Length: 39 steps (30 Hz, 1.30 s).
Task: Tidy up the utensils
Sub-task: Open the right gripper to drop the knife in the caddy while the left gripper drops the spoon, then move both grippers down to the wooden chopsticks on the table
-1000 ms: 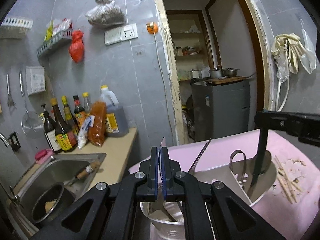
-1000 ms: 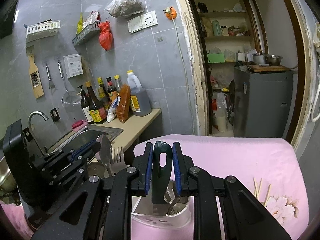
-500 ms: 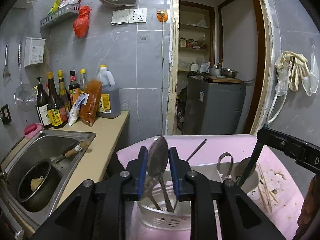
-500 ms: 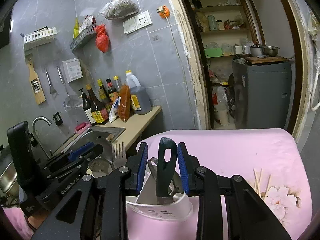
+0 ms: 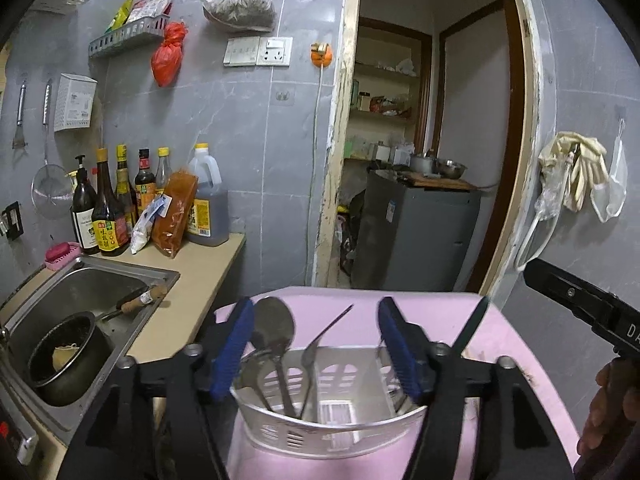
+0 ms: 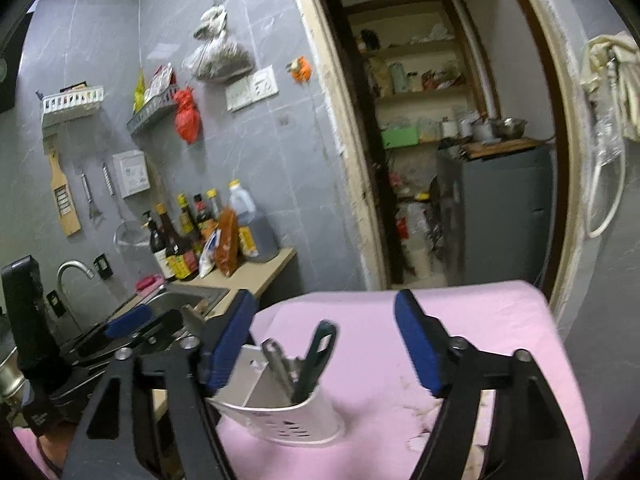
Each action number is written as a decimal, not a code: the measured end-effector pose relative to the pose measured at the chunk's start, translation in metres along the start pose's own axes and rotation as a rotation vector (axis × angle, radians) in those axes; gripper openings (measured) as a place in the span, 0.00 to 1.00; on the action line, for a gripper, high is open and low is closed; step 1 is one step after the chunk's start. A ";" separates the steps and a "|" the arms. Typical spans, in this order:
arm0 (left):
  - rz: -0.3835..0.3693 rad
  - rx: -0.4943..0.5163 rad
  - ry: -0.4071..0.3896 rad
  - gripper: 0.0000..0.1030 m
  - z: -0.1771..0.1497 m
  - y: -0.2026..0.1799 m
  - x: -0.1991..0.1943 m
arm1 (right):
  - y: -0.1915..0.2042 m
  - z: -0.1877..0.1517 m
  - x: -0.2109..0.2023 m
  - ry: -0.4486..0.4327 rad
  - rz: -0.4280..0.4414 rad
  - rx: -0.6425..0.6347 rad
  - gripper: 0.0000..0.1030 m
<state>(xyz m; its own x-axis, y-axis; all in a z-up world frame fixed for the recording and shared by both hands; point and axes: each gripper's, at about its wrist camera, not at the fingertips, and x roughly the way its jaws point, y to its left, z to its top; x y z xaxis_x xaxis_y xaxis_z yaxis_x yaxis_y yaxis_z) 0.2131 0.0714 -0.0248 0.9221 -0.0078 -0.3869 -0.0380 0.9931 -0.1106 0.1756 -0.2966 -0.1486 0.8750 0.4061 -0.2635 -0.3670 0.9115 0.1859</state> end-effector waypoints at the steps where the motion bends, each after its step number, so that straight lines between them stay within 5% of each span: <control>1: 0.001 -0.002 -0.008 0.71 0.001 -0.003 -0.002 | -0.003 0.003 -0.005 -0.014 -0.014 -0.002 0.74; 9: 0.017 -0.011 -0.079 1.00 0.009 -0.034 -0.018 | -0.039 0.012 -0.039 -0.087 -0.114 -0.042 0.94; 27: 0.015 0.071 -0.114 1.00 -0.003 -0.121 -0.008 | -0.124 0.014 -0.066 -0.078 -0.230 -0.162 0.96; 39: -0.015 0.202 -0.050 1.00 -0.021 -0.187 0.021 | -0.188 -0.001 -0.056 0.015 -0.248 -0.150 0.96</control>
<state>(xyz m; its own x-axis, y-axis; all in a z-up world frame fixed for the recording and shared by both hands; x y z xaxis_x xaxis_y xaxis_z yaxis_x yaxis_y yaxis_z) 0.2315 -0.1174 -0.0316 0.9403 -0.0216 -0.3397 0.0491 0.9962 0.0724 0.1948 -0.4909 -0.1699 0.9394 0.1693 -0.2981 -0.1859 0.9822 -0.0280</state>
